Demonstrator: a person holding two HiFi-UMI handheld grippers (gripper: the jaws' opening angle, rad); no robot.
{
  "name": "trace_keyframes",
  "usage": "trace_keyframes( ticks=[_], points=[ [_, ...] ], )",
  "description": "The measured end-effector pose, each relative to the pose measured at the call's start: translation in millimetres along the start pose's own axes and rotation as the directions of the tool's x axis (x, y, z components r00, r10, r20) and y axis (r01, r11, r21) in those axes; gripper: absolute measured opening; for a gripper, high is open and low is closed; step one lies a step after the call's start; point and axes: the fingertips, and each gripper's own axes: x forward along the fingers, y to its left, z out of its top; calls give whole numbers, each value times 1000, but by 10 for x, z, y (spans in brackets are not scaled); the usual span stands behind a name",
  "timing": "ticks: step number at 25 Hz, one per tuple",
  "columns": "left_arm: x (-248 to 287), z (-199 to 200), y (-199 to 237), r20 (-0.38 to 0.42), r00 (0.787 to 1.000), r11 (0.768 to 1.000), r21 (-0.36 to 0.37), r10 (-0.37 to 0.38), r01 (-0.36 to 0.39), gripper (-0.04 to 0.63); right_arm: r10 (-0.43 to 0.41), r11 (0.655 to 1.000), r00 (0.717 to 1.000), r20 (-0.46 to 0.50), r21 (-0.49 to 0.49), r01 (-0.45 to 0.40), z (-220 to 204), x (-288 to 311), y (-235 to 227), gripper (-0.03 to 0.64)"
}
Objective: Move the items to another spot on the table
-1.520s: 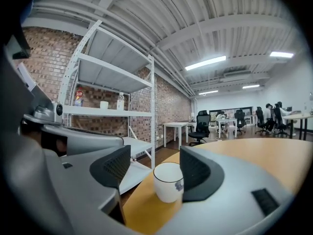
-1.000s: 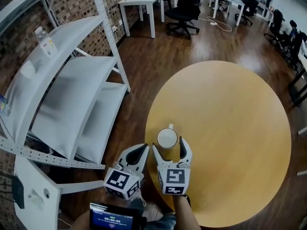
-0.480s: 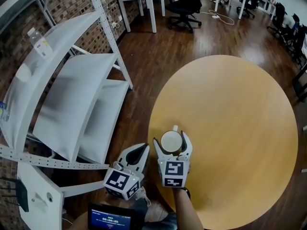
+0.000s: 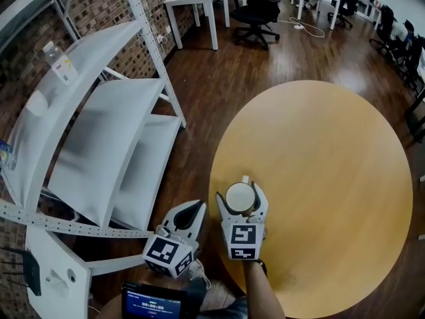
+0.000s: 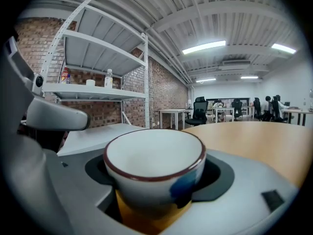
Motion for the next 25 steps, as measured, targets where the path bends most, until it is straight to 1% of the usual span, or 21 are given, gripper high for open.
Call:
trace_keyframes(
  ticks=[4, 6, 11, 19, 22, 25],
  points=[
    [-58, 95, -56, 12, 1000, 1000, 2, -1, 1, 11, 13, 1000, 1000, 22, -10, -12, 166, -111, 57, 403],
    [-73, 183, -94, 31, 1000, 1000, 6, -5, 5, 11, 17, 1000, 999, 39, -20, -16, 288, -172, 70, 403],
    [-175, 423, -142, 88, 996, 1000, -3, -6, 6, 11, 27, 999, 996, 80, -46, -23, 650, -357, 139, 403],
    [-443, 742, -202, 136, 991, 1000, 4, 2, -2, 11, 29, 998, 988, 151, -58, -21, 1246, -743, 257, 403],
    [-539, 870, -233, 158, 987, 1000, -1, 12, -12, 11, 41, 998, 985, 166, -51, -33, 1385, -895, 323, 403],
    [-586, 984, -341, 180, 984, 1000, 4, 7, -7, 11, 42, 997, 983, 179, -73, -29, 1484, -1038, 322, 403]
  ],
)
